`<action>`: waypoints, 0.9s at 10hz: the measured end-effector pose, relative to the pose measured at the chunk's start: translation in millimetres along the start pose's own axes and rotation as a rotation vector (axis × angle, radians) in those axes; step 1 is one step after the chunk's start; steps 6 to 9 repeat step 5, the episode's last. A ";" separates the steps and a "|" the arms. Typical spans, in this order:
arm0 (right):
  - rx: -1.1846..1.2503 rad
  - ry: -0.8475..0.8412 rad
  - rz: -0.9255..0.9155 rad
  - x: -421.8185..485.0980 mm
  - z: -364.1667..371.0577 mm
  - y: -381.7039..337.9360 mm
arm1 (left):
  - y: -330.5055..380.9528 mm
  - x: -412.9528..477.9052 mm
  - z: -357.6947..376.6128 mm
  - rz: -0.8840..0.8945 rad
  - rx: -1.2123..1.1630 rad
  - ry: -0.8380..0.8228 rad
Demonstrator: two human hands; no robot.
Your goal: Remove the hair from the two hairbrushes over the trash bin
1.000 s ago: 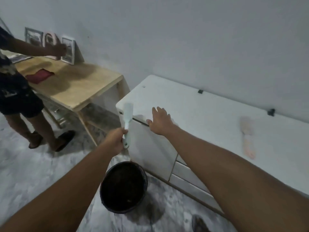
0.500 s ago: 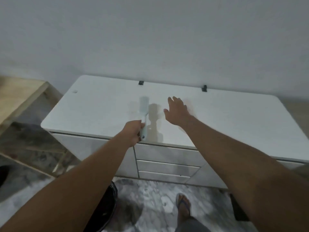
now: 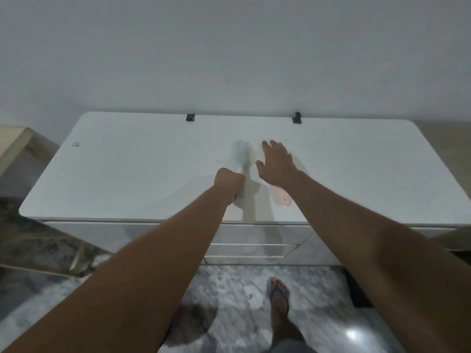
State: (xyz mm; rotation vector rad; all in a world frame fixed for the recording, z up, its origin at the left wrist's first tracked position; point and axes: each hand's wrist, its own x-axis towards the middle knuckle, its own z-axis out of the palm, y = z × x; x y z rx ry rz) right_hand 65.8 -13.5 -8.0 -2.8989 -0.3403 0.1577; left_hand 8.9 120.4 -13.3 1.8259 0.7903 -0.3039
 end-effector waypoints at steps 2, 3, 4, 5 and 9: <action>0.034 -0.007 0.000 2.3 -0.1 4.4 | -0.2 -2.5 0.4 0.130 0.302 -0.044; 0.080 -0.015 -0.004 -1.7 -10.6 4.6 | -0.7 -4.1 3.1 0.149 0.395 -0.056; 0.230 0.056 -0.048 -4.5 -29.3 4.5 | 2.5 -6.8 5.0 0.166 0.391 -0.057; 0.665 0.268 -0.033 -17.6 -79.2 -0.2 | -6.6 -11.6 0.1 0.166 0.431 0.016; 0.665 0.268 -0.033 -17.6 -79.2 -0.2 | -6.6 -11.6 0.1 0.166 0.431 0.016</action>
